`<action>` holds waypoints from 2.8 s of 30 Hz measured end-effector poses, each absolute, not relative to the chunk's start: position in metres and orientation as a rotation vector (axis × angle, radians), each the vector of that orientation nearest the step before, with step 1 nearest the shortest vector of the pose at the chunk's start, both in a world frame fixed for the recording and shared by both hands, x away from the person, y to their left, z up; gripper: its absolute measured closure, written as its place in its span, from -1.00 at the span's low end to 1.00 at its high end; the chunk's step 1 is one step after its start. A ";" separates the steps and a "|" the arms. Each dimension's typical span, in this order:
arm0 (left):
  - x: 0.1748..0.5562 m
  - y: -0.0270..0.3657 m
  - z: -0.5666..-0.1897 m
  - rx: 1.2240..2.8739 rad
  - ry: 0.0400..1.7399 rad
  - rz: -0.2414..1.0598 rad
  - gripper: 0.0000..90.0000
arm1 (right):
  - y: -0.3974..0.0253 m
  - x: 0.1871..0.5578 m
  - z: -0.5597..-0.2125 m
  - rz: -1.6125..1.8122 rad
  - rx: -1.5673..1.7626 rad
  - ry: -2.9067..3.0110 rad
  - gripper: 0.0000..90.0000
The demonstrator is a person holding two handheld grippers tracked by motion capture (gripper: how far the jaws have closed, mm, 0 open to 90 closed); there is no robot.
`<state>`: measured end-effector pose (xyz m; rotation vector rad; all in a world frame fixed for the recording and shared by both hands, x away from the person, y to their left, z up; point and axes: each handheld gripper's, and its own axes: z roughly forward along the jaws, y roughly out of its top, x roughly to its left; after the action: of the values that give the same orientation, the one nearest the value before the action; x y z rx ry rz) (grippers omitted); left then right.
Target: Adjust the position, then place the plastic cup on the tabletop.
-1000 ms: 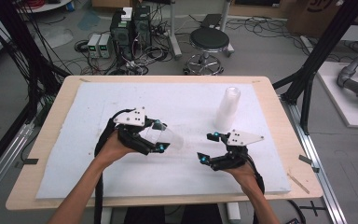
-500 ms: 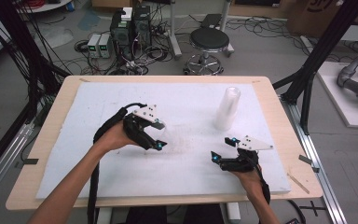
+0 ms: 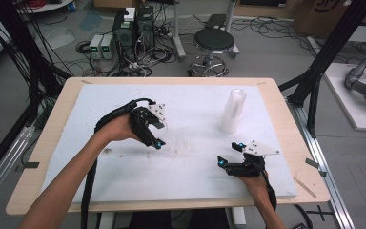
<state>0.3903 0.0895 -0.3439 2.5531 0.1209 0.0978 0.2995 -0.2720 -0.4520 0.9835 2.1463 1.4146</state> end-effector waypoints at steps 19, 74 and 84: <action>0.395 0.090 -0.346 2.555 0.148 0.109 -0.30 | -0.272 0.298 -0.452 1.418 0.976 2.147 -0.61; 0.403 0.057 -0.393 2.667 0.215 0.086 -0.64 | -0.273 0.299 -0.453 1.423 0.974 2.158 -0.61; 0.402 0.068 -0.394 2.611 0.249 0.076 -0.69 | -0.272 0.299 -0.453 1.424 0.977 2.163 -0.61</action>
<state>0.4020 0.0681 -0.3938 2.6105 0.2489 0.0756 0.2986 -0.2724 -0.4527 0.9772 2.1627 1.4241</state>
